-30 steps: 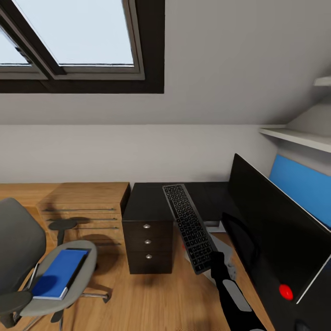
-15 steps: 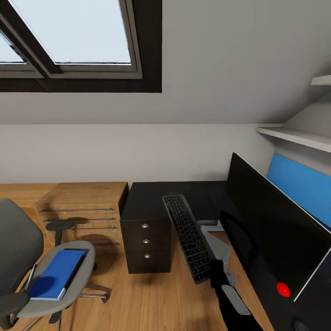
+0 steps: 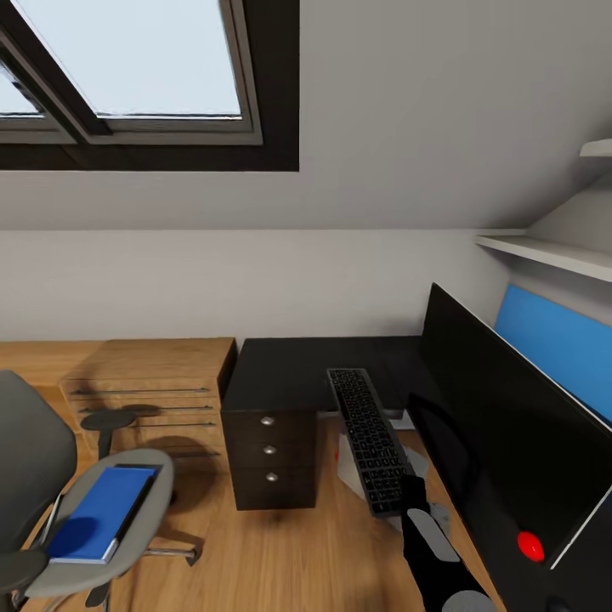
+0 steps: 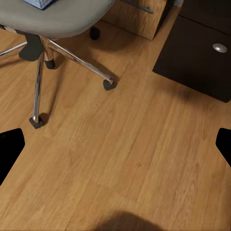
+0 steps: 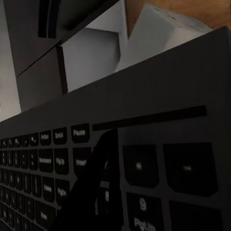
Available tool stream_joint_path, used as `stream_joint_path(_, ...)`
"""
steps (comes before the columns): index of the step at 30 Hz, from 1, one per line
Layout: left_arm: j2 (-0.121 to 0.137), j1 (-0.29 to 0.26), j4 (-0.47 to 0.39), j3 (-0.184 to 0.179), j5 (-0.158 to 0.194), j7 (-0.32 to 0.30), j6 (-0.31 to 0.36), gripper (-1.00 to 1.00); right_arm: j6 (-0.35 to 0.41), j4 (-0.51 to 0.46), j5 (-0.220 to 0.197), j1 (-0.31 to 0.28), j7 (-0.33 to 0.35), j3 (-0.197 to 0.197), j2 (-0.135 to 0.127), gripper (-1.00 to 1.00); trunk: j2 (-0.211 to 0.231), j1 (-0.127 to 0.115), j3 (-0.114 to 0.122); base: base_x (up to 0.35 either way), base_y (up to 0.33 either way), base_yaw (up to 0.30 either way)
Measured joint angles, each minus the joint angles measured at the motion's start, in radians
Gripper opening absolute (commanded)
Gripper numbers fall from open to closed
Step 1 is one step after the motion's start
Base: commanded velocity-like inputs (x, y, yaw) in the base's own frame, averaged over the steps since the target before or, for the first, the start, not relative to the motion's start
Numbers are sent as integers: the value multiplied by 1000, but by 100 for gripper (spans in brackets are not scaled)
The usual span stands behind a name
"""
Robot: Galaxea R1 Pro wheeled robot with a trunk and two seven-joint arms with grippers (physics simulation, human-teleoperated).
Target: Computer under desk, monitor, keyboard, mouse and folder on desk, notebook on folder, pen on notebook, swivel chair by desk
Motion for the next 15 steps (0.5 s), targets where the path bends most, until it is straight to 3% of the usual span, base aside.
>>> stream_joint_path(15,0,0,0,0,0,-1,1,100,-17,4,-17,-2,0,-7,0,-100,0,0,0,105,0,0)
